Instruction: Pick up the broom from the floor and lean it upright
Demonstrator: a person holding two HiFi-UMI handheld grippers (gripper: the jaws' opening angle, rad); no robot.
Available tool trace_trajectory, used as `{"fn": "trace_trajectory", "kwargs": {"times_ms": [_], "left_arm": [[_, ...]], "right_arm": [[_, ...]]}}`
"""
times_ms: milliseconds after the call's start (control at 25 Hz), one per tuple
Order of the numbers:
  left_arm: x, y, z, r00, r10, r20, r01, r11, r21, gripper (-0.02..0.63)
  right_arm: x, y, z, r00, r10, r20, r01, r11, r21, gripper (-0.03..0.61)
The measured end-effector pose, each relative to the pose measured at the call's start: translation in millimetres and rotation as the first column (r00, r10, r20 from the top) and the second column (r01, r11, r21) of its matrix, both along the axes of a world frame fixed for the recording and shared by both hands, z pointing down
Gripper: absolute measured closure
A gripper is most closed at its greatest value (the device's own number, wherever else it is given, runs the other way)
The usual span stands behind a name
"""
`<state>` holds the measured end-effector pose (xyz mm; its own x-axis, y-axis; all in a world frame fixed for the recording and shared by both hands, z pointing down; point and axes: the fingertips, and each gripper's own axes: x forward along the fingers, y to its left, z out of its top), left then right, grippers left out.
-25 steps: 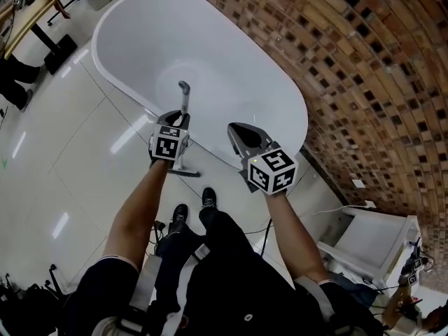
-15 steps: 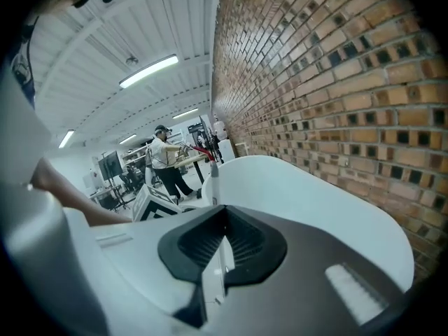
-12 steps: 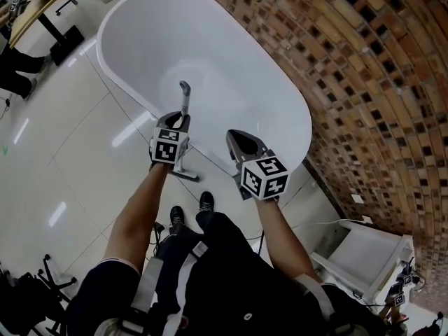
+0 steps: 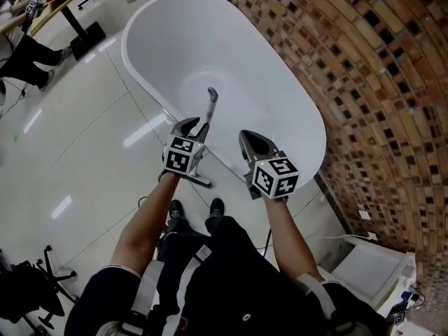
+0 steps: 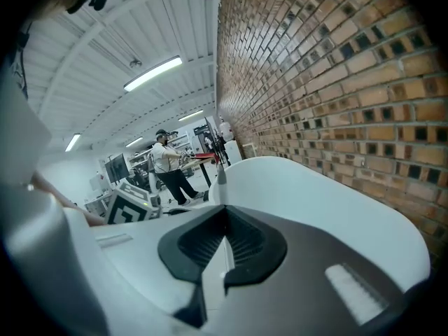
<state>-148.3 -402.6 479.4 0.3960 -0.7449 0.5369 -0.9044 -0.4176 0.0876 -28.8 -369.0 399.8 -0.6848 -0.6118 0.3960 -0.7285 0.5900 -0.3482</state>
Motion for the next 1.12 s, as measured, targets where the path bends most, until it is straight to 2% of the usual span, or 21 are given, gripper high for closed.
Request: {"fn": "trace_trajectory", "kwargs": {"times_ms": [160,320,440,640,800,1120], "left_arm": [[-4.8,15.6,-48.8,0.995,0.061,-0.076,-0.056,0.996,0.069,0.503],[-10.4,36.7,-100.8,0.978,0.156,-0.138,-0.135,0.979,0.152,0.598],[-18.2,54.2,-125.4,0.964,0.202,-0.173,-0.168,0.967,0.194,0.598],[-31.4,73.4,-152.0,0.967,0.197,-0.161,-0.161,0.963,0.215,0.614],[-33.7,81.5,-175.9,0.958,0.214,-0.189,-0.164,0.955,0.247,0.614],[-43.7,89.1,-199.8,0.95,0.219,-0.222,-0.151,0.946,0.286,0.614]], "right_arm": [[-13.8,-2.1,-19.9,0.997,0.072,0.038,-0.073,0.997,0.028,0.574],[-35.7,8.6,-53.1,0.994,0.086,0.064,-0.092,0.991,0.095,0.575],[-49.2,19.9,-73.1,0.993,0.088,0.076,-0.098,0.985,0.139,0.575],[-75.9,39.0,-91.5,0.996,0.052,0.076,-0.065,0.982,0.178,0.574],[-95.8,48.0,-108.1,0.997,0.0,0.08,-0.017,0.975,0.22,0.574],[-100.5,51.7,-138.7,0.997,-0.025,0.072,0.001,0.952,0.306,0.574]]}}
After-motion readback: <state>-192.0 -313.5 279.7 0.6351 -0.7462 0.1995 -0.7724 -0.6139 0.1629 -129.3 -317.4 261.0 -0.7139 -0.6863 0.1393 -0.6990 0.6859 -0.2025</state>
